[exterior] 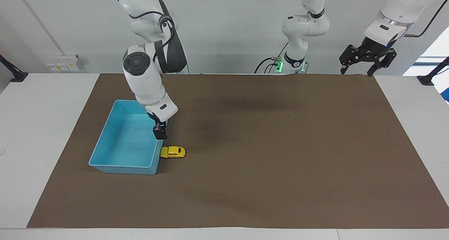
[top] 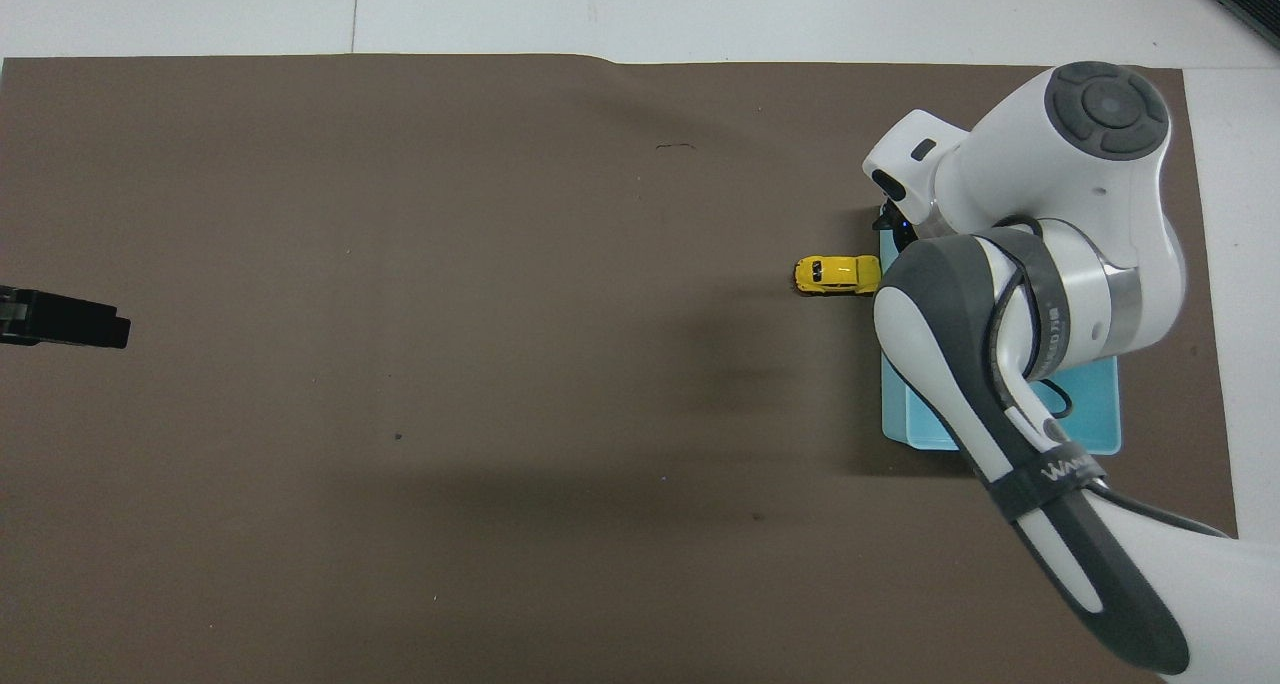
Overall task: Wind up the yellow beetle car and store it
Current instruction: 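Lower the right gripper onto the yellow car and close it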
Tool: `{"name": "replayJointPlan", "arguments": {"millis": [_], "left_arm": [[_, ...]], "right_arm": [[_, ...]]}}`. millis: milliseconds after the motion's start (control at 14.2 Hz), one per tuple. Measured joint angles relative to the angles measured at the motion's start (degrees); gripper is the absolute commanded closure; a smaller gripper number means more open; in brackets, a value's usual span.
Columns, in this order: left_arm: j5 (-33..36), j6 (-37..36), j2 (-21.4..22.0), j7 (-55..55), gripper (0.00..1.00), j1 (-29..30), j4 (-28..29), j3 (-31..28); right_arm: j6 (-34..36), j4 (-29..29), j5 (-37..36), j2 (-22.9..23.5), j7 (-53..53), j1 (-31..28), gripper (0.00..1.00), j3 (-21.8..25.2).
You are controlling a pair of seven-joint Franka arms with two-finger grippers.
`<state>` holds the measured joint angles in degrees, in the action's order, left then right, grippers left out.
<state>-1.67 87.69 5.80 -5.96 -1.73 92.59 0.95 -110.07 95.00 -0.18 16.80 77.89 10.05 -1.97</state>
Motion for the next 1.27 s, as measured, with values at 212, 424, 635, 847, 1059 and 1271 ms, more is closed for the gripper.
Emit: {"name": "replayJointPlan", "arguments": {"millis": [212, 424, 635, 847, 1059, 1271], "left_arm": [[0.0, 0.0, 0.0, 0.0, 0.0, 0.0, 0.0, 0.0], [0.0, 0.0, 0.0, 0.0, 0.0, 0.0, 0.0, 0.0], [0.0, 0.0, 0.0, 0.0, 0.0, 0.0, 0.0, 0.0], [0.0, 0.0, 0.0, 0.0, 0.0, 0.0, 0.0, 0.0], [0.0, 0.0, 0.0, 0.0, 0.0, 0.0, 0.0, 0.0], [0.0, 0.0, 0.0, 0.0, 0.0, 0.0, 0.0, 0.0]], "right_arm": [[-2.6, 1.5, -0.1, 0.4, 0.1, 0.4, 0.0, 0.0], [-5.8, 3.8, -0.1, 0.5, 0.1, 0.6, 0.0, 0.0], [-8.9, 6.0, -0.2, 1.1, 0.1, 0.6, 0.0, 0.0], [-10.7, 6.8, -0.2, 2.2, 0.1, 0.6, 0.0, 0.0], [-14.8, 8.3, -0.2, 3.6, 0.1, 0.6, 0.0, 0.0], [-18.4, 9.7, -0.2, 4.9, 0.1, 0.6, 0.0, 0.0]]}}
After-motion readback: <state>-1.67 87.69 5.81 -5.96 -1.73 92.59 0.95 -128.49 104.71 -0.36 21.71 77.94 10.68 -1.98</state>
